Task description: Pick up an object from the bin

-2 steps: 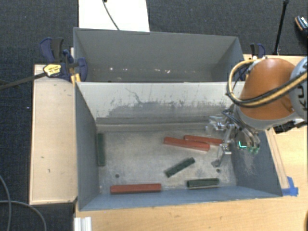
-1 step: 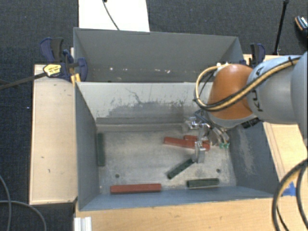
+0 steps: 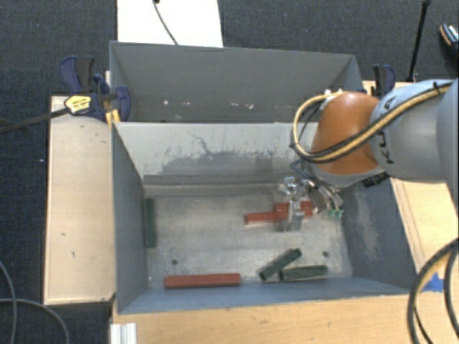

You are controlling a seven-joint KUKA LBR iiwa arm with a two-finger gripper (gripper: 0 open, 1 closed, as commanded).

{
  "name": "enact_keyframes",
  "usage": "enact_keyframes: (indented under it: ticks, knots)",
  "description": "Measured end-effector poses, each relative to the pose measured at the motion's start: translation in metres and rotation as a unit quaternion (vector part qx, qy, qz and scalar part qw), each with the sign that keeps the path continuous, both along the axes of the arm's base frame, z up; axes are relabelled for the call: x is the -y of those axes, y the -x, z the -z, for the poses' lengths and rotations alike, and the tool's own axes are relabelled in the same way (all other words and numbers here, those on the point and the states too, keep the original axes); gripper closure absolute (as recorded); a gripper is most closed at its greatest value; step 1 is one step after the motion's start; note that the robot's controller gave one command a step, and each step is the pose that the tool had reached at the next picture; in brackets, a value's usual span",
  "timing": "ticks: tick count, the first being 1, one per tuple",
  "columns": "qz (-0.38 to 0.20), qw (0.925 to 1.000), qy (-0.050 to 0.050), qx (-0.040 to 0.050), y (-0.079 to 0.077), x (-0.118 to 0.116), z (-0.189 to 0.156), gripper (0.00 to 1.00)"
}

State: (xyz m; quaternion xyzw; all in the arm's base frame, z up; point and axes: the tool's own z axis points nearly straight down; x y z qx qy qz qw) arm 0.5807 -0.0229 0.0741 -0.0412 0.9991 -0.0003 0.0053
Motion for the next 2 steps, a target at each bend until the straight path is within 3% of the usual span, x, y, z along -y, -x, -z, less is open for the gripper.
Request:
enact_keyframes:
  ticks: [1,2]
  knots:
    - [-0.019,0.9998,0.001,-0.0004,0.013,0.016,-0.116,1.00]
    - [-0.175,0.9847,0.003,-0.0008,0.013,0.072,-0.202,1.00]
